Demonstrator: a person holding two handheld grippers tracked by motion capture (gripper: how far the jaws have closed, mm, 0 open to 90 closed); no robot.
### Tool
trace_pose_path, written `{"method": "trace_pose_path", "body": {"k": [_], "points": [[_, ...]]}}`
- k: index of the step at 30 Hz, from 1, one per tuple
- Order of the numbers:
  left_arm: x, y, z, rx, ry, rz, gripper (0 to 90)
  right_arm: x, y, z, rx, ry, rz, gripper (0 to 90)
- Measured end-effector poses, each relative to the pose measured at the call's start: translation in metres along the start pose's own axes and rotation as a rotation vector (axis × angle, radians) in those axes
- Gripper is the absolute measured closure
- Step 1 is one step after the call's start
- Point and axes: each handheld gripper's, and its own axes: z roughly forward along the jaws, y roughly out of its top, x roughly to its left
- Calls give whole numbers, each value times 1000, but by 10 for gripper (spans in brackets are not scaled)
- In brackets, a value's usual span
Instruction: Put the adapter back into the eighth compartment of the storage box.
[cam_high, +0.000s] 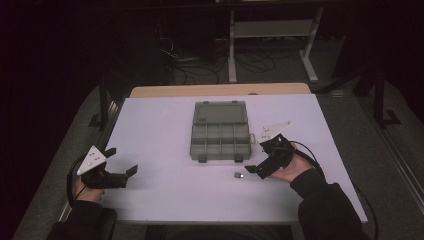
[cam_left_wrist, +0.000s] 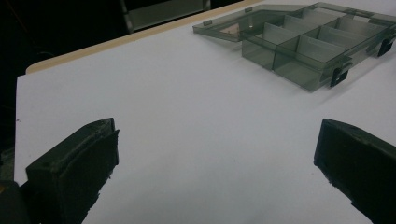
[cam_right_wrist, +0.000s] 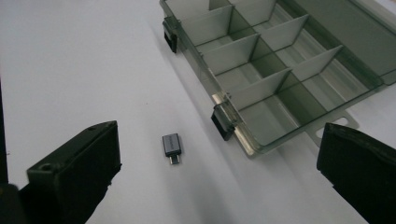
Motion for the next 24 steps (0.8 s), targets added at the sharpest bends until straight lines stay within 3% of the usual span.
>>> {"method": "trace_pose_path", "body": {"k": [24], "points": [[0,0,0,1,-3,0,0,21,4,22,61,45,-77,0]]}}
